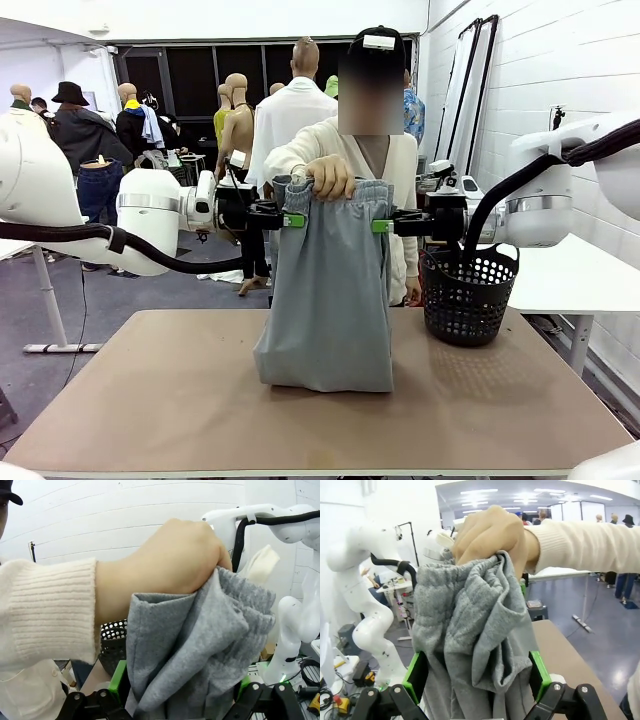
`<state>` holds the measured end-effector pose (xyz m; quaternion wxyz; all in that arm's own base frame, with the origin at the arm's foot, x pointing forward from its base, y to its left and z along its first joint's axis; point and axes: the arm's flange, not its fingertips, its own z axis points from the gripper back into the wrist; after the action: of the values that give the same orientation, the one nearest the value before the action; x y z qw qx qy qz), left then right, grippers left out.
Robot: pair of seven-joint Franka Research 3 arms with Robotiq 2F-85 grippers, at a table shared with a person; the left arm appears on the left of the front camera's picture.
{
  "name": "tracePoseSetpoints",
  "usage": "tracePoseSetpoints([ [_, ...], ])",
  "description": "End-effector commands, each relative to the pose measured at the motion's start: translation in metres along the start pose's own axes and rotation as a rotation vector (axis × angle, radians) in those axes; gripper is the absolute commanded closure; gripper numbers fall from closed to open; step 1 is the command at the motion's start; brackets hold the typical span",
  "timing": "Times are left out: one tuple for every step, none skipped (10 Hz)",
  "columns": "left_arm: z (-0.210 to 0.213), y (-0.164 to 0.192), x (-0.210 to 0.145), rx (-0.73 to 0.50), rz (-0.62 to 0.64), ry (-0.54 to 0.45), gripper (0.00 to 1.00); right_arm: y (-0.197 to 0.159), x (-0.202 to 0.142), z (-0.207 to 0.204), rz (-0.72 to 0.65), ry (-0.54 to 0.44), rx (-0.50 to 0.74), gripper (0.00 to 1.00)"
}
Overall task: Fold the training pants.
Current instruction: Release the ends of the Training pants and then grab the overlapped ends.
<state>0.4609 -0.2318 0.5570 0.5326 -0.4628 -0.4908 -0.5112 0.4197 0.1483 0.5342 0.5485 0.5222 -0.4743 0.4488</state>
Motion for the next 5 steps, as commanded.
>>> tracePoseSetpoints([
  [-0.0043,0.005,0.0053,-0.025,0.013,0.024,0.0,-0.001,0.0058,0.0074,-0.036,0.003,0.033,0.0],
  [-0.0046,0.0056,0.0058,-0.025,0.013,0.029,0.0,0.0,0.0056,0.0083,-0.034,0.009,0.043,0.0],
  [-0.0054,0.0065,0.0056,-0.023,0.016,0.028,0.0,0.0008,0.0059,0.0082,-0.032,0.009,0.049,0.0],
  [-0.007,0.0064,0.006,-0.026,0.018,0.028,0.0,0.0029,0.0068,0.0058,-0.013,0.011,0.045,0.0],
  [-0.009,0.0064,0.0073,-0.032,0.019,0.028,0.0,0.0029,0.0066,-0.0001,0.009,0.016,0.043,0.0],
])
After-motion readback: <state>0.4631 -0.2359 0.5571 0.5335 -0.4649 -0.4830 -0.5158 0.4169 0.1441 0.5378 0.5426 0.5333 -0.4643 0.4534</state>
